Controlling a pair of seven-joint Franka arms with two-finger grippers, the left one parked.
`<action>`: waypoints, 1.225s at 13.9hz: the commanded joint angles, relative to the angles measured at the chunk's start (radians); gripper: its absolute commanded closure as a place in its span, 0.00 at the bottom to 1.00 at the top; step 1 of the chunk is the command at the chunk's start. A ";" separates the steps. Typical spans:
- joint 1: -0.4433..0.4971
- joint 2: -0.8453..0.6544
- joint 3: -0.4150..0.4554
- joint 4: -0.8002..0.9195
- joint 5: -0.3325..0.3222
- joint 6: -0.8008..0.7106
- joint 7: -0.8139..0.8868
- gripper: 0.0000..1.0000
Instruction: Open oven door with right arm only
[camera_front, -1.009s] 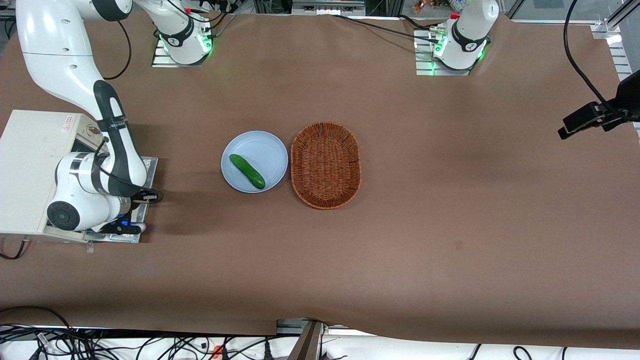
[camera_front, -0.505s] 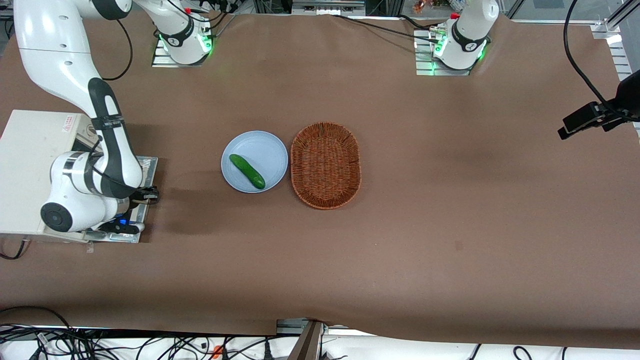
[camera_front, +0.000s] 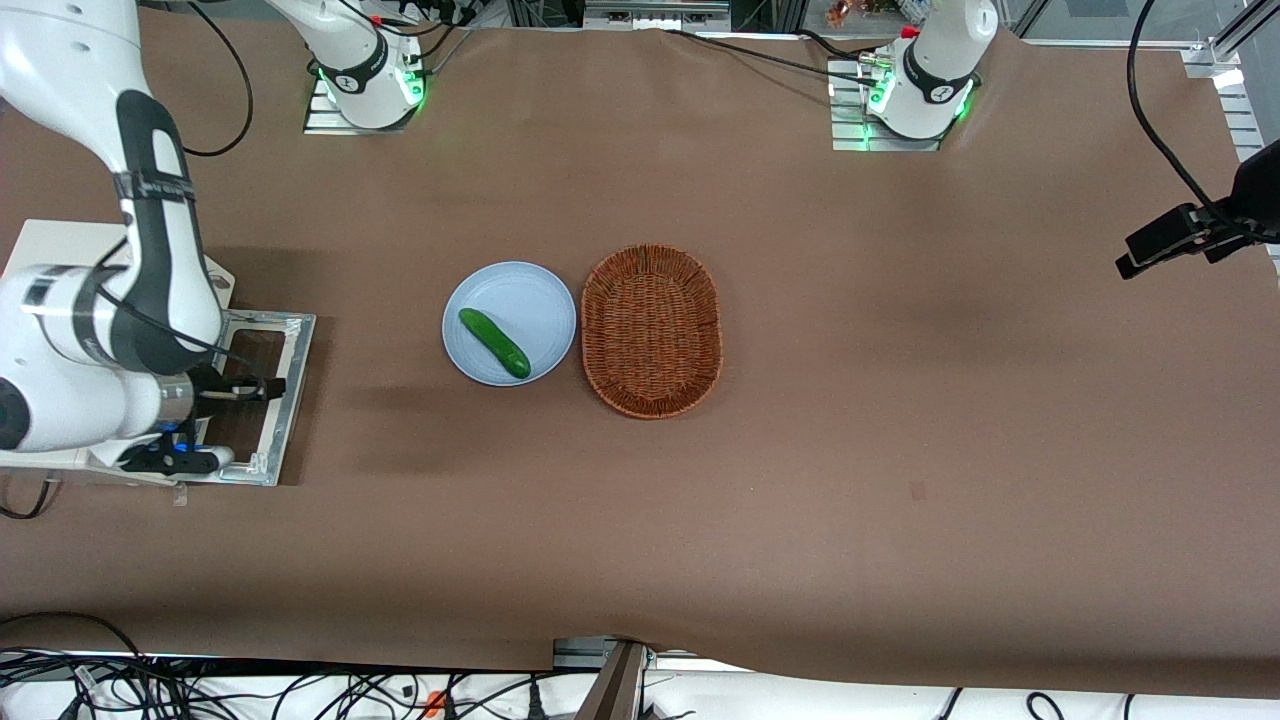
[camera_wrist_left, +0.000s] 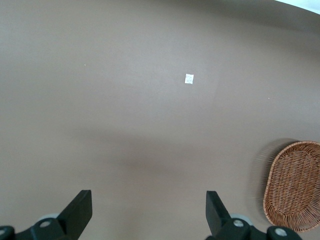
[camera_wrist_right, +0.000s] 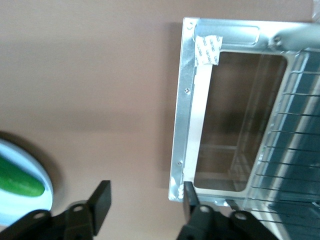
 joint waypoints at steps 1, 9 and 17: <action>-0.002 -0.092 -0.005 -0.013 0.006 -0.064 -0.060 0.00; -0.001 -0.337 -0.013 -0.024 -0.052 -0.213 -0.058 0.00; -0.002 -0.448 -0.011 -0.029 -0.091 -0.227 -0.110 0.00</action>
